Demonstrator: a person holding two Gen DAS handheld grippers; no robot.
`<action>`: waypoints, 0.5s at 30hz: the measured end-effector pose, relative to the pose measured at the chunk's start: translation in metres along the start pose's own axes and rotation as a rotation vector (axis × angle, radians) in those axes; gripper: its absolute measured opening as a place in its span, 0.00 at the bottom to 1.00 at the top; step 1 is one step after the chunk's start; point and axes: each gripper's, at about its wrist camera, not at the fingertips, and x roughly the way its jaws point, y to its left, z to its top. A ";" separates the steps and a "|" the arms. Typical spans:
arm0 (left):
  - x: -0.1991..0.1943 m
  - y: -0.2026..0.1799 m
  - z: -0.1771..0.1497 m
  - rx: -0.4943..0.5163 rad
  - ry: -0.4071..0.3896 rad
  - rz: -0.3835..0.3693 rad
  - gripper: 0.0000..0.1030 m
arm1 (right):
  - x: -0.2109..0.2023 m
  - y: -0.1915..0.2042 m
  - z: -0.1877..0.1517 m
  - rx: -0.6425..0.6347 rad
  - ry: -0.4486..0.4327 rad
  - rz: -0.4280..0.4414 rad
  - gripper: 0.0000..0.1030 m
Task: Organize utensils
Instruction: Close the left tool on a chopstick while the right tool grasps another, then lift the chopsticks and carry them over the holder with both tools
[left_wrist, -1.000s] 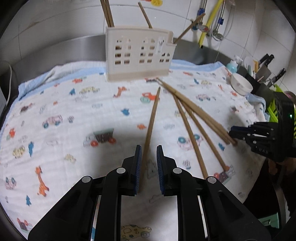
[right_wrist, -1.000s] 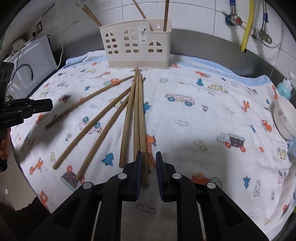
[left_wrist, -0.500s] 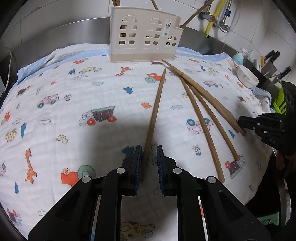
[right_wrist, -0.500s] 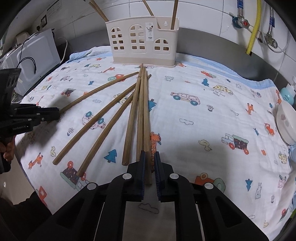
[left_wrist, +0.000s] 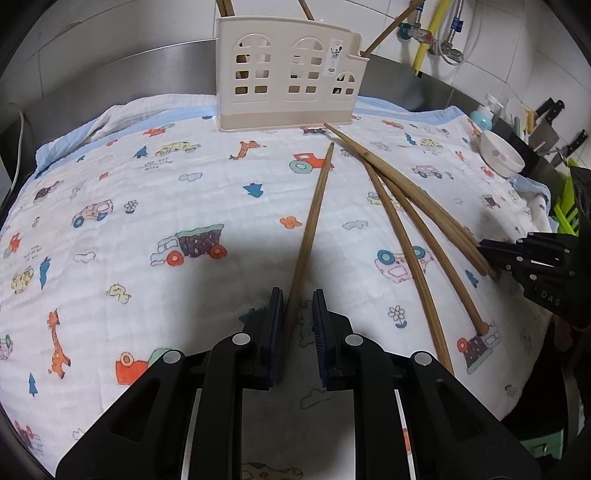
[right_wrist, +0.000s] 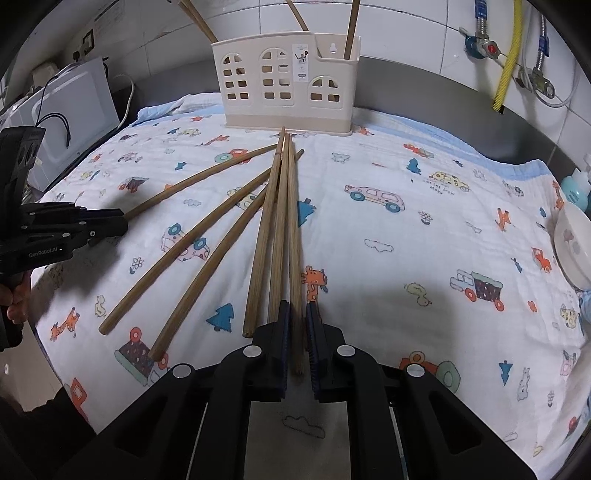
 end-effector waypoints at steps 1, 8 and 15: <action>0.001 -0.002 0.000 0.006 -0.002 0.009 0.16 | 0.000 0.001 0.000 -0.003 -0.008 -0.007 0.08; 0.001 -0.002 0.002 -0.008 -0.006 0.022 0.09 | -0.004 0.006 -0.002 -0.019 -0.032 -0.026 0.07; -0.011 -0.004 0.007 0.007 -0.038 -0.013 0.06 | -0.039 0.005 0.012 -0.019 -0.120 -0.021 0.06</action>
